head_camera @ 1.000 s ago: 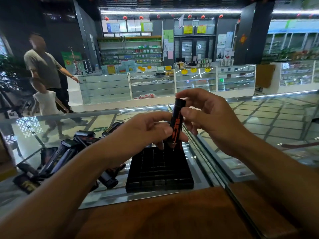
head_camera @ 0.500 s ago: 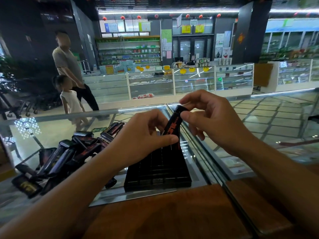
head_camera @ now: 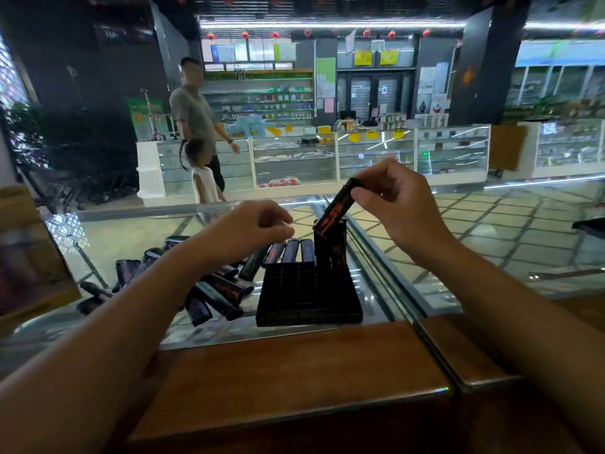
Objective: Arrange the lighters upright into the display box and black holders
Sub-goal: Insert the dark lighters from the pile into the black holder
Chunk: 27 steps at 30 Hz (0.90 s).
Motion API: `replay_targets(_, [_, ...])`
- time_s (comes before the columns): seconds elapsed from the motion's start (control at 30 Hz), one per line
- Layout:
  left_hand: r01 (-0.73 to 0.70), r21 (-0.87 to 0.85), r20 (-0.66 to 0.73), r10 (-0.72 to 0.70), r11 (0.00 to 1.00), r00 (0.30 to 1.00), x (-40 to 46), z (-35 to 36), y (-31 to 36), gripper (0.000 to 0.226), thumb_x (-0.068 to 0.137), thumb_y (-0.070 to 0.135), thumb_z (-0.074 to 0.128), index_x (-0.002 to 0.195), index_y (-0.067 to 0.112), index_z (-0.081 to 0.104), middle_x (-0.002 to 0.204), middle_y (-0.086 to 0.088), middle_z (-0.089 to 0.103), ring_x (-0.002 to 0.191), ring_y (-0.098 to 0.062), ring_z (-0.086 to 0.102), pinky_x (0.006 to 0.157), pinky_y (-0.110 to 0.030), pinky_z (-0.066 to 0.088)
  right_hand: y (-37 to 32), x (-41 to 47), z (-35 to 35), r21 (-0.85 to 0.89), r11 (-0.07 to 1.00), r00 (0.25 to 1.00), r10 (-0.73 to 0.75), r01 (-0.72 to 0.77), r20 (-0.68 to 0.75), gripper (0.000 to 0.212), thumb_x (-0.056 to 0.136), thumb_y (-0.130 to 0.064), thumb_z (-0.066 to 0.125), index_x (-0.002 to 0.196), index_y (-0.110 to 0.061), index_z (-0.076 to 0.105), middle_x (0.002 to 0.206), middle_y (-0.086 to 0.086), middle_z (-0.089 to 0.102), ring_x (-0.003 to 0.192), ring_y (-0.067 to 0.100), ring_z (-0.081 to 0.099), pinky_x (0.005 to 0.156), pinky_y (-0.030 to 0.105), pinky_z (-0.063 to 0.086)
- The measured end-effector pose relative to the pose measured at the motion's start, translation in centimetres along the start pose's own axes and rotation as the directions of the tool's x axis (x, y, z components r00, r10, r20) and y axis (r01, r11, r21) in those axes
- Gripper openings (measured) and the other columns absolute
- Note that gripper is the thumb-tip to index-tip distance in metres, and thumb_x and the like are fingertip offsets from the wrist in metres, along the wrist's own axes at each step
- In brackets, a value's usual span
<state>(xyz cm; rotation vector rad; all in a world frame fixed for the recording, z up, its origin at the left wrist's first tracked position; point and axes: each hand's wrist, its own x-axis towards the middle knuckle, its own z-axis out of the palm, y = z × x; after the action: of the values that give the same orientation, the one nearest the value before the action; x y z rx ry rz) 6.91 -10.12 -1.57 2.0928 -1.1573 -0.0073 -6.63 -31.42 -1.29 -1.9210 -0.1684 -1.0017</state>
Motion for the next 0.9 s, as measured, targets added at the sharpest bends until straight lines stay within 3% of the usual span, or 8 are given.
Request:
replay_targets(0.1, [-0.046,0.276,0.142,0.007,0.960,0.990,-1.4,-1.0,-1.4,0.039,0.079,0.070,0.061,0.098,0.035,0.062,0.097,0.015,0.063,0.089,0.001,0.059,0.080,-0.028,0.047,-0.7,1.0,0.3,-0.075,0.996,0.997,-0.053,0.058,0.062,0.017,0.089,-0.010,0.070,0.093,-0.024,0.064,0.088,-0.006,0.072,0.085,0.010,0.068,0.083,0.036,0.053])
replay_targets(0.2, [0.035,0.353,0.164,-0.098,0.935,0.982,-3.9,-1.2,-2.6,0.064,0.063,0.092,0.050,0.108,0.047,0.055,0.117,0.019,0.053,0.114,-0.006,0.045,0.097,-0.040,0.043,-1.6,1.8,1.6,-0.164,0.977,0.985,-0.120,0.139,0.120,0.015,0.088,-0.015,0.071,0.093,-0.027,0.064,0.087,-0.010,0.069,0.086,0.007,0.066,0.088,0.030,0.052])
replay_targets(0.27, [0.072,0.359,0.153,-0.135,0.931,0.979,-5.0,-0.8,-3.1,0.060,0.068,0.084,0.057,0.116,0.048,0.053,0.124,0.019,0.046,0.126,-0.011,0.033,0.109,-0.047,0.031,-2.0,2.2,3.3,-0.256,0.947,0.967,-0.143,0.196,0.212,0.010,0.088,-0.017,0.072,0.094,-0.021,0.065,0.085,-0.012,0.066,0.084,0.004,0.061,0.083,0.017,0.047])
replay_targets(0.3, [0.068,0.373,0.145,-0.131,0.925,0.981,-5.4,-0.6,-3.1,0.059,0.070,0.079,0.059,0.118,0.046,0.053,0.124,0.021,0.044,0.128,-0.010,0.028,0.112,-0.046,0.025,-2.0,2.3,4.1,-0.304,0.925,0.954,-0.150,0.228,0.260,0.009,0.088,-0.018,0.073,0.095,-0.018,0.066,0.085,-0.012,0.065,0.083,0.004,0.060,0.081,0.017,0.046])
replay_targets(0.47, [0.040,0.403,0.158,-0.112,0.914,0.981,-5.5,-0.2,-3.2,0.070,0.062,0.090,0.047,0.113,0.042,0.054,0.129,0.023,0.045,0.126,-0.007,0.025,0.106,-0.038,0.020,-0.8,2.2,7.1,-0.474,0.800,0.899,-0.174,0.367,0.402,0.013,0.085,-0.028,0.074,0.095,-0.025,0.067,0.088,-0.015,0.067,0.088,0.011,0.060,0.095,0.047,0.040])
replay_targets(0.63, [0.025,0.430,0.197,-0.120,0.903,0.973,-5.4,-0.4,-2.9,0.073,0.063,0.084,0.040,0.118,0.039,0.055,0.132,0.023,0.044,0.126,-0.008,0.025,0.107,-0.042,0.022,-0.4,2.2,8.3,-0.542,0.700,0.875,-0.267,0.464,0.405,0.014,0.084,-0.034,0.070,0.094,-0.028,0.062,0.085,-0.018,0.062,0.084,0.009,0.052,0.094,0.036,0.028])
replay_targets(0.8, [0.025,0.439,0.199,-0.125,0.898,0.972,-5.4,-0.3,-2.7,0.075,0.060,0.084,0.037,0.117,0.040,0.055,0.134,0.025,0.043,0.127,-0.008,0.024,0.106,-0.040,0.021,0.0,2.5,8.2,-0.564,0.680,0.872,-0.253,0.468,0.419,0.015,0.084,-0.032,0.073,0.094,-0.025,0.064,0.082,-0.015,0.065,0.080,0.014,0.059,0.095,0.045,0.038])
replay_targets(0.9, [0.025,0.438,0.202,-0.125,0.899,0.971,-5.3,-0.3,-2.7,0.067,0.066,0.082,0.043,0.117,0.040,0.055,0.133,0.026,0.042,0.127,-0.007,0.023,0.102,-0.037,0.021,0.2,2.7,8.0,-0.565,0.681,0.865,-0.216,0.466,0.453,0.015,0.086,-0.033,0.073,0.096,-0.027,0.064,0.085,-0.016,0.066,0.083,0.012,0.060,0.098,0.047,0.035])
